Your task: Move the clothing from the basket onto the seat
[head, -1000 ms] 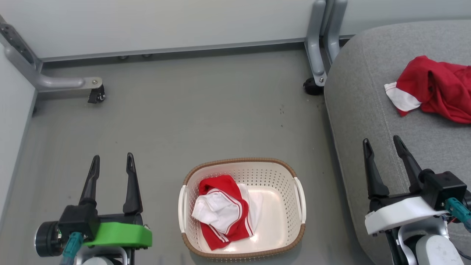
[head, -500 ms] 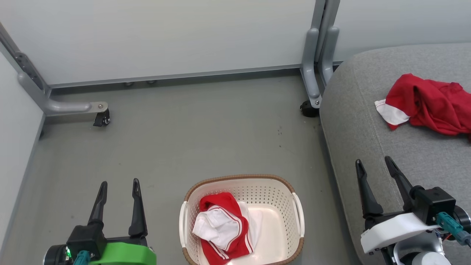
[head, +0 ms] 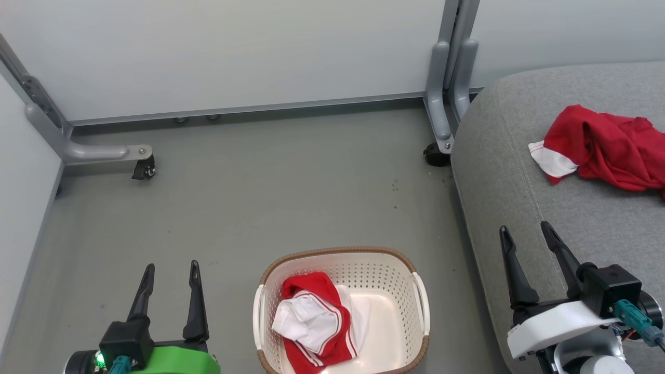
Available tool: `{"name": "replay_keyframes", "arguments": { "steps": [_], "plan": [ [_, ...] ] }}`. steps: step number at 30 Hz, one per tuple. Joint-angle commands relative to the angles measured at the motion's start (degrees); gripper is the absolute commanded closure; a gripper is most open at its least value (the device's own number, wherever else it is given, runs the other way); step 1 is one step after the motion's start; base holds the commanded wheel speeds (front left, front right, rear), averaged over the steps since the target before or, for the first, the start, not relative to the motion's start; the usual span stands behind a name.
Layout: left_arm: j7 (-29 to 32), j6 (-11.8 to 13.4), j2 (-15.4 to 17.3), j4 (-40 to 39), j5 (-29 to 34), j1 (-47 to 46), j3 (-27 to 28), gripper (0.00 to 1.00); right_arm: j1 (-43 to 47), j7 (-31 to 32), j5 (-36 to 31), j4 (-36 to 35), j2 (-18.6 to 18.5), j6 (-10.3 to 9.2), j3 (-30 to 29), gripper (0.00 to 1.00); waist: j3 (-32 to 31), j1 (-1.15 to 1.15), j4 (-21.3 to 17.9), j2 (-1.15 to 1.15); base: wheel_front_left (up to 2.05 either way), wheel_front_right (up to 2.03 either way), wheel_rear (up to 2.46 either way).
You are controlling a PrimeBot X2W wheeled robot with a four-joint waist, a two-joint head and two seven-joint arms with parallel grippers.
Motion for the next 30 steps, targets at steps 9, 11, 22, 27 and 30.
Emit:
{"name": "replay_keyframes", "arguments": {
  "steps": [9,11,22,27,30],
  "plan": [
    [-0.18,-1.11,-0.90,0.74,1.00,-1.27,0.96,0.00,0.41,-0.33,0.20,-0.74,-0.07,-0.02,-0.44,0.00,0.56,0.00,0.59,0.00,0.00,0.00,0.00],
    [-0.18,-1.56,-1.13,0.76,1.57,-1.84,0.63,0.00,0.17,-0.19,0.22,-1.07,-0.07,-0.02,-0.52,0.00,0.92,0.00,0.73,0.00,0.00,0.00,0.00],
    [-0.09,-3.59,-4.05,6.92,4.74,-15.30,-3.62,0.00,-5.11,-0.17,-1.01,-5.48,-0.30,-0.02,-1.42,0.00,11.33,0.00,2.62,0.00,0.00,0.00,0.00],
    [-0.07,-3.80,-4.63,14.24,6.13,-23.28,-9.28,0.00,-9.13,-0.47,-0.79,-7.85,-1.19,-0.02,-0.99,0.00,18.87,0.00,1.85,0.00,0.00,0.00,0.00],
    [-0.08,-3.80,-4.68,18.50,5.52,-27.81,-13.66,0.00,-11.65,-1.02,-0.33,-8.85,-1.57,-0.02,-0.50,0.00,23.13,0.00,0.67,0.00,0.00,0.00,0.00]
  ]
}}
